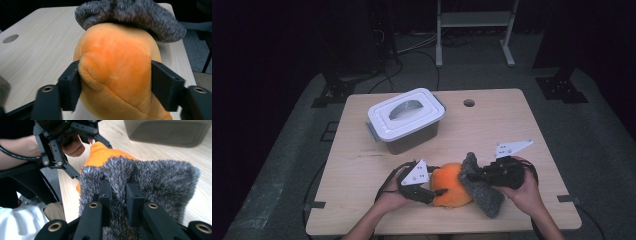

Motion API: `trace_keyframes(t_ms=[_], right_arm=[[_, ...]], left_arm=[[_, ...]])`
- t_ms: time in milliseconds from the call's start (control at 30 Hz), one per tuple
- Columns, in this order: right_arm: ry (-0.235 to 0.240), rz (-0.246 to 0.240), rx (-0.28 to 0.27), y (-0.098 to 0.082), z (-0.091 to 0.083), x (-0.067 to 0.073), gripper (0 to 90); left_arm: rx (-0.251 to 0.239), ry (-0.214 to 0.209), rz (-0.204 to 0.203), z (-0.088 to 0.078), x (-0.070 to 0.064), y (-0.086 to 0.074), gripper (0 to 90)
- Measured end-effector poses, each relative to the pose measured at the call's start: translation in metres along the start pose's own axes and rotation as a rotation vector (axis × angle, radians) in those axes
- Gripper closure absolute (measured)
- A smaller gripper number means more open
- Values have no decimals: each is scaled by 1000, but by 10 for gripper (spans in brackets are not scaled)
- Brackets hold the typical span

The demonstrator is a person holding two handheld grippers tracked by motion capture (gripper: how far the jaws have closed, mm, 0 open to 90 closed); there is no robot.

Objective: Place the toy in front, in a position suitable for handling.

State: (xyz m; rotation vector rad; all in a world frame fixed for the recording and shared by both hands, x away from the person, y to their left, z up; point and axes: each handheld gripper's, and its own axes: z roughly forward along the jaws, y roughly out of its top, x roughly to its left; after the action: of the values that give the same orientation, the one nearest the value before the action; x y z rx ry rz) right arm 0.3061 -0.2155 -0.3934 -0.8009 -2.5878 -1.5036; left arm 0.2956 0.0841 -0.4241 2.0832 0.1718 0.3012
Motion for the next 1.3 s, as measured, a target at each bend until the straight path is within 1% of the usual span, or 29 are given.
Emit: trace_keyframes(t_ms=[67, 100, 133, 167, 233, 267, 333, 400, 433, 500, 533, 600, 633, 667, 733, 800, 867, 900, 1000, 1100, 1133, 1200, 1267, 1300], right_arm=[[0, -5, 28, -2, 5, 0, 764], [1, -6, 35, -4, 7, 0, 764], [10, -3, 40, -6, 9, 0, 763], [15, 4, 43, -7, 9, 0, 763], [22, 4, 46, -9, 8, 0, 759], [27, 11, 49, -11, 6, -2, 757], [23, 22, 55, -15, 3, -5, 756], [9, 36, 67, -20, -1, -10, 756], [3, 40, 67, -21, -3, -11, 756], [-27, 54, 71, -22, -7, -14, 759], [-29, 57, 62, -22, -8, -14, 760], [-29, 55, 32, -16, -11, -12, 761], [-25, 48, 16, -14, -11, -10, 761], [-16, 34, -5, -8, -11, -5, 761], [-19, -6, -13, 2, -8, 5, 761], [-18, -43, -13, 9, -3, 13, 760], [-33, -70, 17, 11, 3, 17, 760], [-31, -64, 19, 9, 5, 16, 760], [-18, -29, 11, 2, 3, 7, 761], [-30, 11, 13, -8, -3, -3, 761], [-38, 32, 20, -12, -5, -8, 761], [-40, 63, 23, -17, -9, -15, 761], [-42, 70, 13, -16, -12, -14, 761], [-38, 68, 3, -14, -12, -13, 762]], left_arm=[[1, -14, -28, 0, 1, 0, 244], [3, -33, -65, 1, 3, -1, 204], [4, -53, -92, 2, 5, -1, 163], [7, -64, -128, 3, 7, -2, 138], [4, -78, -149, 3, 10, -4, 149], [0, -77, -145, 3, 9, -4, 201], [6, -65, -130, 2, 9, -3, 263], [4, -60, -127, 1, 8, -3, 293], [7, -59, -119, 1, 8, -4, 298], [8, -57, -104, 0, 7, -4, 303], [5, -56, -96, 0, 6, -4, 309], [0, -53, -62, 1, 3, -1, 314], [0, -50, -37, 2, 0, 1, 313], [1, -49, -15, 3, -3, 2, 313], [-1, -44, 21, 3, -7, 4, 311], [3, -44, 36, 4, -9, 5, 304], [3, -44, 28, 3, -9, 4, 304], [3, -44, 28, 3, -9, 4, 304], [0, -44, 15, 3, -8, 3, 304], [0, -47, 9, 3, -7, 1, 302], [-3, -47, 3, 3, -7, 1, 302], [-3, -43, 3, 3, -7, 2, 300], [-4, -41, 5, 3, -8, 3, 300], [-5, -40, 14, 4, -9, 5, 300]])
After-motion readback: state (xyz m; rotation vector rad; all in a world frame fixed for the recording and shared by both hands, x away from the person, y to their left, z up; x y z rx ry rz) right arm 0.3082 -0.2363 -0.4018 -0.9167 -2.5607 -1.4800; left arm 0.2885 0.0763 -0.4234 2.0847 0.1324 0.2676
